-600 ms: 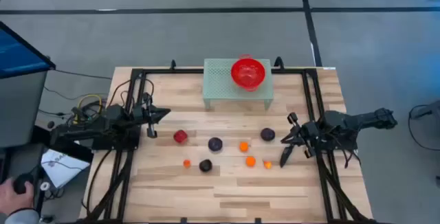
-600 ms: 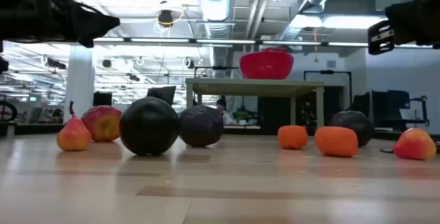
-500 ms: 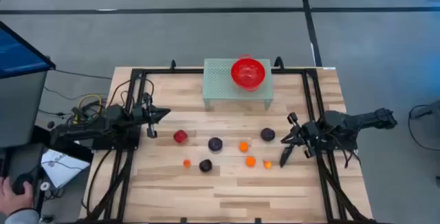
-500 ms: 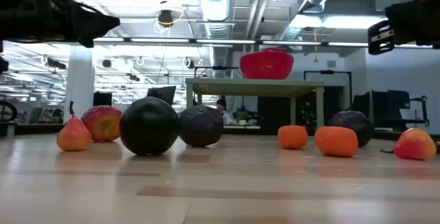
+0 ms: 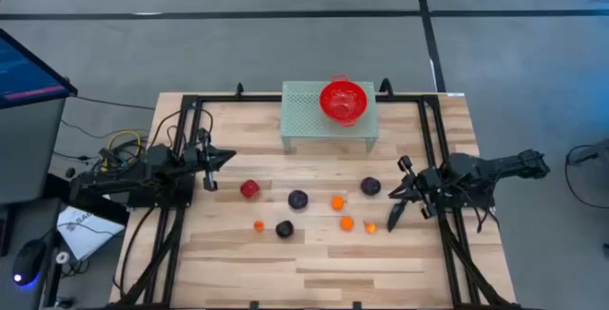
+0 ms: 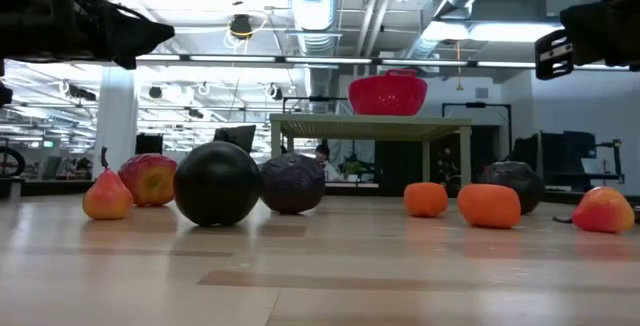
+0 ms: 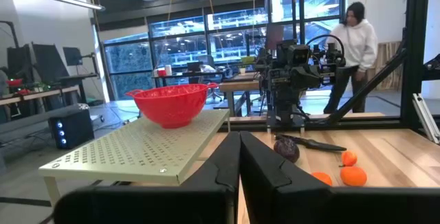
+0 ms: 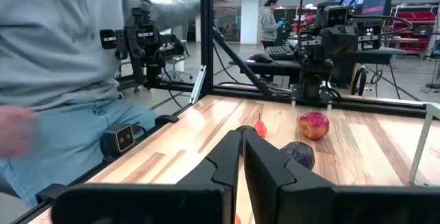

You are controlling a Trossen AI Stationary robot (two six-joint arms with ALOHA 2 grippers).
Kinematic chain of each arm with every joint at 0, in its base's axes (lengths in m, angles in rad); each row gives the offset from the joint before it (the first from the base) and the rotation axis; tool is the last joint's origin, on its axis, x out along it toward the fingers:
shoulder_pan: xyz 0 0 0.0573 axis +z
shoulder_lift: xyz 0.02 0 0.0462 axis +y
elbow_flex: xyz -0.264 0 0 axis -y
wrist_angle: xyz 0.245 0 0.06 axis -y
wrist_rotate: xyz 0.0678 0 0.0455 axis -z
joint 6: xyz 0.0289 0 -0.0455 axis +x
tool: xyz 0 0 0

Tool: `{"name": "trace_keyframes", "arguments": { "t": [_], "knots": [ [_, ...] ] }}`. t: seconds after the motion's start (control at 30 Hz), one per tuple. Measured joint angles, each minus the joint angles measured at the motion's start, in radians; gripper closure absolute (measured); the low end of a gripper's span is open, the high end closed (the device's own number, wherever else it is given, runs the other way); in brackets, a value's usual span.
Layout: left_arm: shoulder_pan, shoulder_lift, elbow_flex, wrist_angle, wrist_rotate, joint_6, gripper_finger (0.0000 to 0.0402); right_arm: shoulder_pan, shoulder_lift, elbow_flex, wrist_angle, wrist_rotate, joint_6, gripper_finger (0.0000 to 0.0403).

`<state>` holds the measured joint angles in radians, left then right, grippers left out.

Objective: Pick & Place Fruit

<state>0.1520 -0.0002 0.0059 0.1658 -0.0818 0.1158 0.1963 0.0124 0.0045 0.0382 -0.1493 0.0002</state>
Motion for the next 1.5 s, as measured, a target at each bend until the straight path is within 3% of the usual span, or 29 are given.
{"name": "trace_keyframes", "arguments": {
  "t": [0.43, 0.53, 0.93, 1.03, 1.13, 1.27, 1.4, 1.5],
  "knots": [
    [0.000, 0.000, 0.000, 0.000, 0.000, 0.000, 0.0399, 0.000, 0.000, 0.000, 0.000, 0.000, 0.000, 0.0386],
    [0.000, 0.000, 0.000, 0.000, 0.000, 0.000, 0.0399, -0.006, 0.000, 0.000, 0.015, 0.015, -0.076, 0.0386],
    [0.000, 0.001, 0.000, 0.023, 0.000, 0.036, 0.0399, -0.007, -0.003, 0.000, 0.355, 0.045, 0.112, 0.0386],
    [0.000, 0.002, 0.000, 0.073, 0.000, 0.089, 0.0399, -0.011, -0.006, 0.008, 0.535, 0.140, 0.188, 0.0387],
    [0.000, 0.002, 0.000, 0.089, 0.000, 0.087, 0.0399, -0.012, 0.003, 0.092, 0.541, 0.220, 0.160, 0.0396],
    [0.000, 0.004, 0.000, 0.090, 0.000, 0.087, 0.0399, 0.002, 0.114, 0.240, 0.540, 0.275, 0.099, 0.0400],
    [0.000, 0.005, 0.000, 0.097, 0.000, 0.087, 0.0399, 0.029, 0.349, 0.401, 0.509, 0.327, 0.016, 0.0401],
    [0.000, 0.005, 0.000, 0.102, 0.000, 0.087, 0.0399, 0.051, 0.539, 0.551, 0.351, 0.428, -0.046, 0.0401]
  ]
}}
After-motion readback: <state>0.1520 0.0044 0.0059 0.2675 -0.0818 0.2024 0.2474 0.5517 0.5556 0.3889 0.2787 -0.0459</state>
